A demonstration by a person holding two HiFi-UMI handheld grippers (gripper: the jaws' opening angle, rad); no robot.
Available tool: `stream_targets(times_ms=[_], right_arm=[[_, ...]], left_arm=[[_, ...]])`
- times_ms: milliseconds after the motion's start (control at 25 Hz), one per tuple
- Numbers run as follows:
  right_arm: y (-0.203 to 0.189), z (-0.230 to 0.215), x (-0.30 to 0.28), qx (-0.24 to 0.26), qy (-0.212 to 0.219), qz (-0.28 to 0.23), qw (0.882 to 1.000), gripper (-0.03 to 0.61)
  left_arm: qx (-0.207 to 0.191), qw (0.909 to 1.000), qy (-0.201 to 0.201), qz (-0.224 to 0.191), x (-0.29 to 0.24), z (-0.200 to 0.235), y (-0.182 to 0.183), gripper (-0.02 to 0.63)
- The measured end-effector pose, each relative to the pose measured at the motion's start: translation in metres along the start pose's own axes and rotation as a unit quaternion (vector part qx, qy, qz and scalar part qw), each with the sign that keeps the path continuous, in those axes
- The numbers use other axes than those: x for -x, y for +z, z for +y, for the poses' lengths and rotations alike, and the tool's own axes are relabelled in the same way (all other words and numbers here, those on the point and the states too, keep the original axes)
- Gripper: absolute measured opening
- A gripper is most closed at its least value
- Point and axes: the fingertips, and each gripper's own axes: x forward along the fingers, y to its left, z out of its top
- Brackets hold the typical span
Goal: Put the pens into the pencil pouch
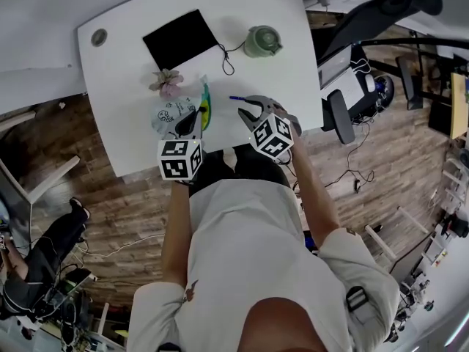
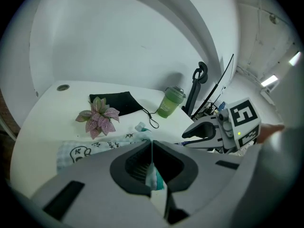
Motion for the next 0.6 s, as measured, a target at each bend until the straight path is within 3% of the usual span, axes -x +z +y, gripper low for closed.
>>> stream_targets(times_ms=[280, 600], right_arm=[[-0.035, -0.018, 0.009, -0.018, -0.020, 0.014, 1.000, 0.114], [-0.065, -0.033, 0.007, -0.004, -0.022, 0.041, 0.999, 0.115]], left_arm=[[-0.021, 0.9994, 0.012, 0.024, -0.018, -0.011, -0.006, 0.004], [-0.028, 0.9988, 0.017, 0.036, -0.030, -0.019, -0.009, 0.005]])
